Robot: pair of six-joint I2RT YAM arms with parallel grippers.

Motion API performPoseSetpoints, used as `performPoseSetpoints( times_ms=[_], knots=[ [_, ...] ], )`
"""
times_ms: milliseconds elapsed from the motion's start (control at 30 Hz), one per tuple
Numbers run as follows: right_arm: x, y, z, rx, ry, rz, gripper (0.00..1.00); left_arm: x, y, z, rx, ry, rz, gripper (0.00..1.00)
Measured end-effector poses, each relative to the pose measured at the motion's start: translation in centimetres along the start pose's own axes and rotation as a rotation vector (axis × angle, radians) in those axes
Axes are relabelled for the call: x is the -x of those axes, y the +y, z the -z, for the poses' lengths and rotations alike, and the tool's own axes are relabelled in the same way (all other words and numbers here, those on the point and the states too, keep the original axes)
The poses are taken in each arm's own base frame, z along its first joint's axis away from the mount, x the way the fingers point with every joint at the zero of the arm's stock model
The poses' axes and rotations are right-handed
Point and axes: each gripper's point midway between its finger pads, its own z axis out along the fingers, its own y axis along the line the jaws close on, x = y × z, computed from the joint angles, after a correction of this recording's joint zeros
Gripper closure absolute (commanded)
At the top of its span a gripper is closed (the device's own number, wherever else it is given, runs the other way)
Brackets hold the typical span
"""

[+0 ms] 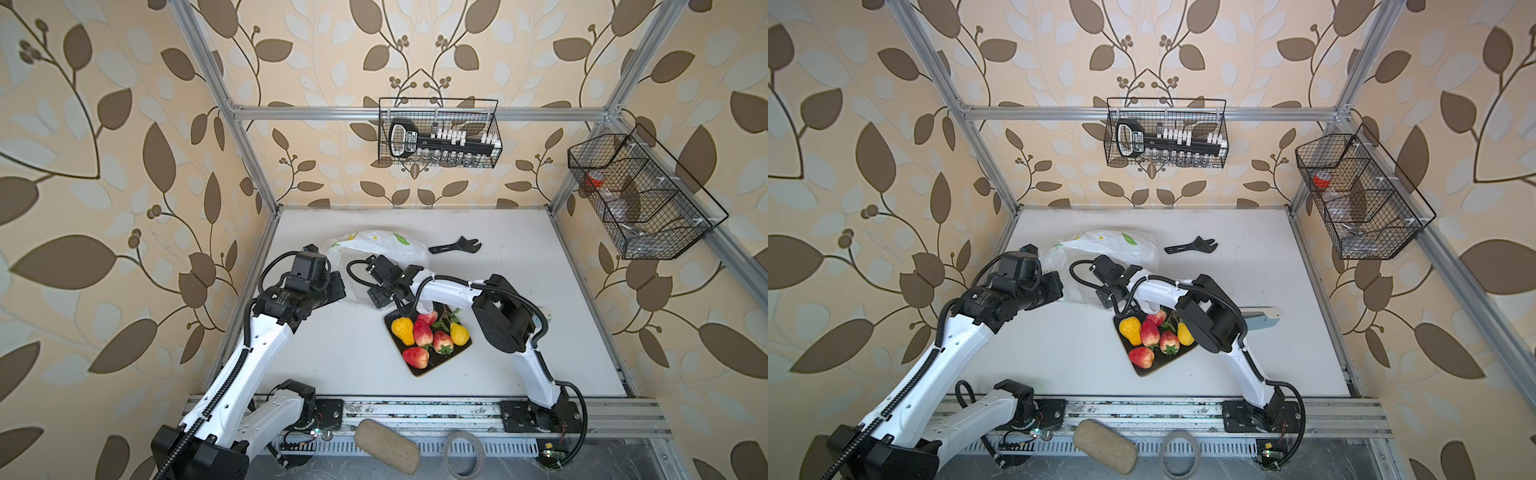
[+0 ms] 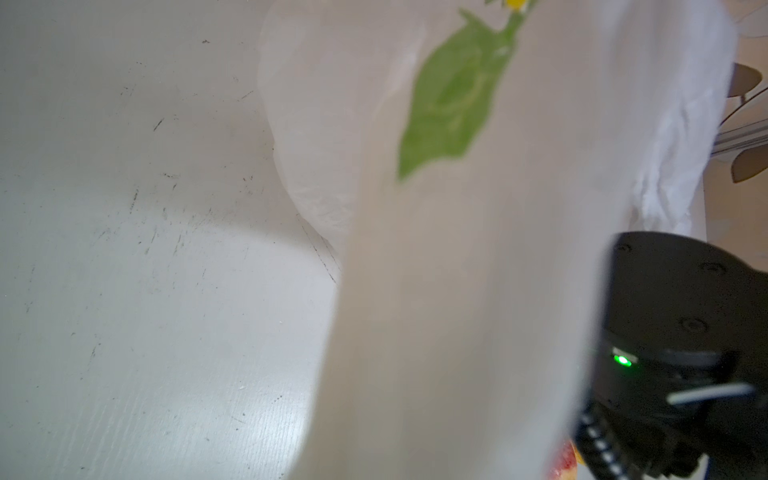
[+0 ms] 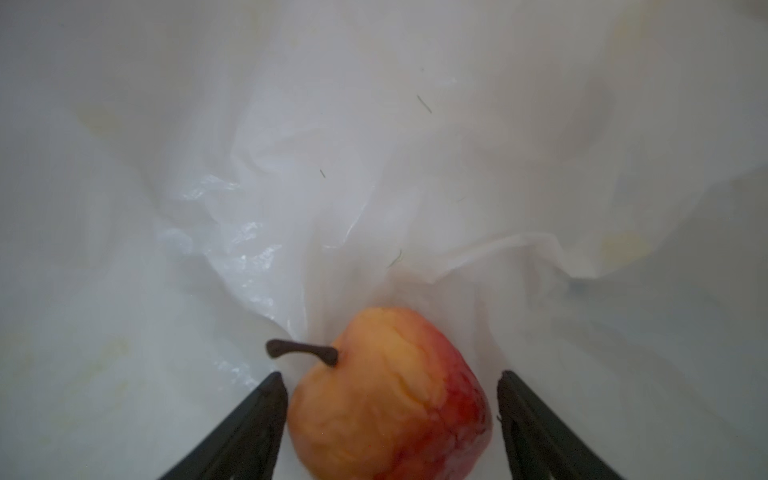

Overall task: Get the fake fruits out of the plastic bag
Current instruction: 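Move the right gripper into the bag and close on the small red-yellow apple, then lift the small apple out of the bag and carry it over the mat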

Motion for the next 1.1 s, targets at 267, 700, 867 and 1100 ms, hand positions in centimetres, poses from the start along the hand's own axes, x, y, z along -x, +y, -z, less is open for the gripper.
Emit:
performPoseSetpoints(
  times_ms=[267, 700, 867, 1100],
  knots=[
    [0.6, -0.2, -0.1, -0.005, -0.016, -0.016, 0.38, 0.0, 0.0, 0.1, -0.002, -0.003, 0.0, 1.0],
    [2.9, 0.5, -0.5, 0.023, -0.058, -0.029, 0.53, 0.0, 0.0, 0.1, -0.002, -0.003, 0.001, 1.0],
    [5.9, 1.6, 0.9, 0.089, -0.132, -0.045, 0.54, 0.0, 0.0, 0.0, -0.003, -0.002, 0.003, 1.0],
    [8.4, 3.3, 2.0, 0.188, -0.207, -0.062, 0.55, -1.0, 0.6, -0.7, 0.011, 0.028, 0.008, 1.0]
  ],
)
